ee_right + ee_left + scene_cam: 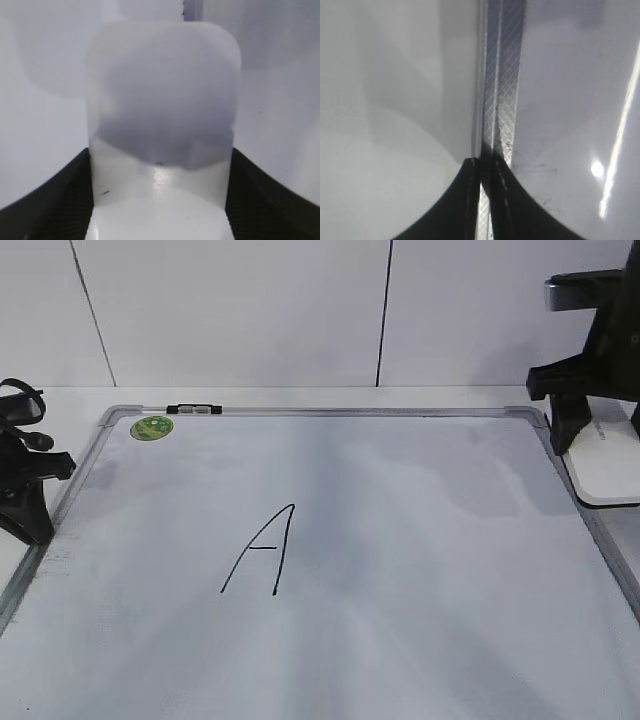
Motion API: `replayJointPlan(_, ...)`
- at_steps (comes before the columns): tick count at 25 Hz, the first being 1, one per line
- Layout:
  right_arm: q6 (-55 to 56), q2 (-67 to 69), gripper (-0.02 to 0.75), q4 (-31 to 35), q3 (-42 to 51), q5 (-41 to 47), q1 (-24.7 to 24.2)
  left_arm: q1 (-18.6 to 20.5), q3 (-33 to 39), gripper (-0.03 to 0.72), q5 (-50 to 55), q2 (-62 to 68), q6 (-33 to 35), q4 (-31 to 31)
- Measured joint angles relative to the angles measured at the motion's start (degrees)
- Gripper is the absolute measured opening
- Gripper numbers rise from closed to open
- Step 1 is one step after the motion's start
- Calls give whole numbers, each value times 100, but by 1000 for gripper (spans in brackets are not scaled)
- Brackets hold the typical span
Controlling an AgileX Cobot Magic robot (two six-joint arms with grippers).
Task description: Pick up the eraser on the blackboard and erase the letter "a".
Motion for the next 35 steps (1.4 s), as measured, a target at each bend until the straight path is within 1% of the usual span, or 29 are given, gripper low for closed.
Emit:
replayJointPlan(5,-292,12,567,350,28,8,-427,0,0,32,0,0,0,-21)
replayJointPlan(8,-482,80,567,529,155,8,-568,0,0,32,0,0,0,-21)
replayJointPlan(16,-694,516,567,775,192,8,-591,0,0,32,-9,0,0,-31)
replayJointPlan(25,-718,1051,567,781,192,-3,-591,0,0,32,-12,0,2,-31)
replayJointPlan(35,-727,1086,567,722,205,-205,-591,0,0,32,-35,0,12,-65)
